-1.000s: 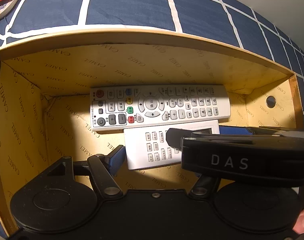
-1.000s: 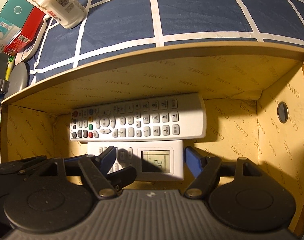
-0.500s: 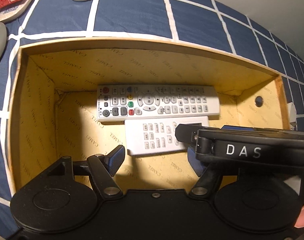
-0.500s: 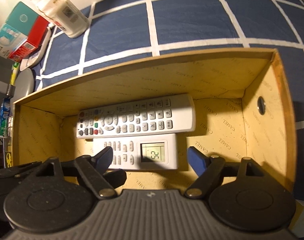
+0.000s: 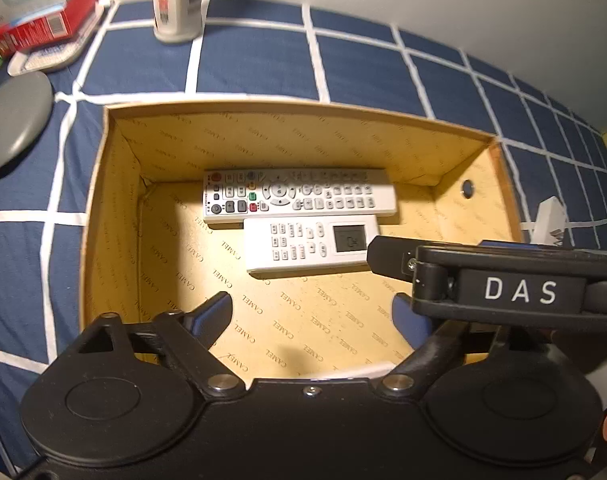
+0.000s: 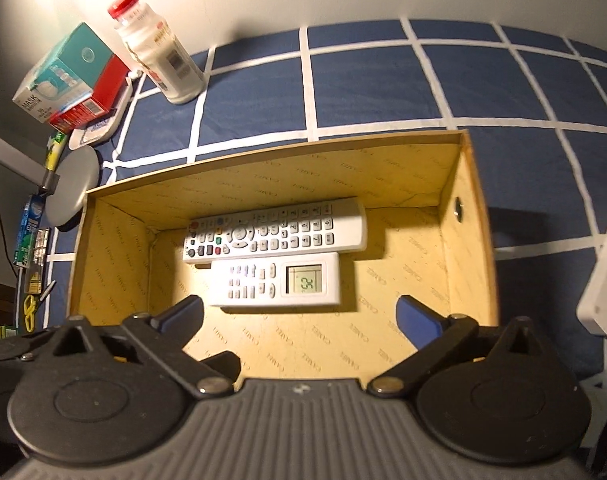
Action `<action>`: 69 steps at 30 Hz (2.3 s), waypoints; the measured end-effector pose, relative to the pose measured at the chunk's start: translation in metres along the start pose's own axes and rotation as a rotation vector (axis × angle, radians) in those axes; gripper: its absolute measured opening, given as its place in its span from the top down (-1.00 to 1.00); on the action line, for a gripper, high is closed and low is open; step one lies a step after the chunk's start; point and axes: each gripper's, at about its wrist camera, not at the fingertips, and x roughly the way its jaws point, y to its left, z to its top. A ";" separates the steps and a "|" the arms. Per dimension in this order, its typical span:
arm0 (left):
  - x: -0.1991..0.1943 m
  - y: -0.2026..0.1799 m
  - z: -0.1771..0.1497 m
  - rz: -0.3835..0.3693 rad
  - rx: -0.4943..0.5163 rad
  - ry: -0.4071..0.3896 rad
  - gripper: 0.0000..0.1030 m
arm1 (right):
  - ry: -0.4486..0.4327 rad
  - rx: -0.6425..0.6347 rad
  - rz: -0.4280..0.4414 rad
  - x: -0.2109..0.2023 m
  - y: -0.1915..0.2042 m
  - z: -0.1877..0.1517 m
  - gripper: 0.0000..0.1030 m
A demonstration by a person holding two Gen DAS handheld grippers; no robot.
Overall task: Organize objects
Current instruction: 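Withdraw the right tool from the box toward the items on the sheet, then move the right tool onto the white yellow-patterned card box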
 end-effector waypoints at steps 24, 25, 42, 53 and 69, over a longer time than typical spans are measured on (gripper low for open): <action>-0.059 -0.074 -0.070 -0.020 0.133 -0.089 -1.00 | -0.179 0.129 -0.082 -0.111 -0.058 -0.081 -1.00; -0.059 -0.079 -0.072 -0.022 0.143 -0.087 -1.00 | -0.186 0.133 -0.087 -0.114 -0.062 -0.084 -1.00; -0.033 -0.191 -0.079 -0.077 0.327 -0.062 -1.00 | -0.229 0.299 -0.126 -0.148 -0.165 -0.112 -1.00; 0.010 -0.249 -0.079 -0.087 0.403 0.009 -1.00 | -0.174 0.406 -0.103 -0.141 -0.237 -0.124 -0.99; 0.083 -0.285 -0.080 -0.084 0.409 0.173 -0.97 | -0.049 0.453 -0.014 -0.089 -0.290 -0.130 -0.95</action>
